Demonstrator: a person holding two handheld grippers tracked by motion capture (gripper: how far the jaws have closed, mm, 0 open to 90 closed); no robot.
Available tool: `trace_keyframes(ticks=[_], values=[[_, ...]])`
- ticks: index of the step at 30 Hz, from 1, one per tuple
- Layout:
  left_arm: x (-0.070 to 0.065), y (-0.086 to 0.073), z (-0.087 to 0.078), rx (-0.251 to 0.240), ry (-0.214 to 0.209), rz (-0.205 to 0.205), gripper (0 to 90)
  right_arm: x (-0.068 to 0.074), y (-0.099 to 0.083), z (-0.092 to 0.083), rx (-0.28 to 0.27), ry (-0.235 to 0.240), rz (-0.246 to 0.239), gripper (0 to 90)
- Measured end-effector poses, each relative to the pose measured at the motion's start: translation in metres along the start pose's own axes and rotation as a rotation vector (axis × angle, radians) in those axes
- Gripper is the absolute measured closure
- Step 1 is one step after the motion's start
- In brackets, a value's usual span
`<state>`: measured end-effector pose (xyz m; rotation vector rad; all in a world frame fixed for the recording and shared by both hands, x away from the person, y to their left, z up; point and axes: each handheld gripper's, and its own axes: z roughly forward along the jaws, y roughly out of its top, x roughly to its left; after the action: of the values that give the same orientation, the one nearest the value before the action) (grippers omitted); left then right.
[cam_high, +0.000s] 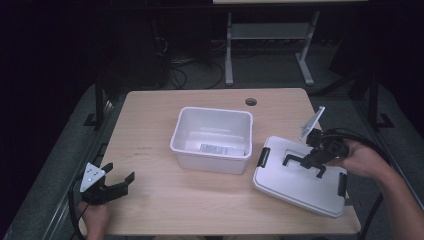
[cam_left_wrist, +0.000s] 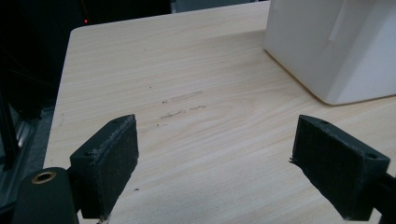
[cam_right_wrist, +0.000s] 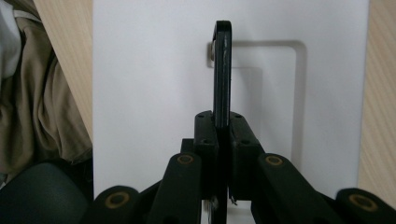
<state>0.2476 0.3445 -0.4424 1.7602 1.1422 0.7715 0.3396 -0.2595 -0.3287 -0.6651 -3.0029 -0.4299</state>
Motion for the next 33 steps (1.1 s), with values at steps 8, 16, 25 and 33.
trace_keyframes(ticks=[8, 16, 25, 33], values=[[-0.001, 0.0, 0.001, 0.0, -0.001, 0.003, 13.7, 0.002, 0.0, -0.017, -0.006, -0.016, -0.004, 83.9], [-0.001, 0.0, 0.001, 0.0, -0.002, 0.001, 13.7, 0.006, 0.004, -0.031, -0.008, -0.022, -0.007, 83.9], [0.0, 0.0, 0.0, -0.001, 0.001, 0.004, 13.7, 0.008, 0.011, -0.048, -0.015, -0.031, -0.018, 84.0], [0.0, 0.0, 0.0, -0.002, 0.002, -0.001, 13.7, 0.011, 0.017, -0.059, -0.019, -0.042, -0.029, 84.0]])
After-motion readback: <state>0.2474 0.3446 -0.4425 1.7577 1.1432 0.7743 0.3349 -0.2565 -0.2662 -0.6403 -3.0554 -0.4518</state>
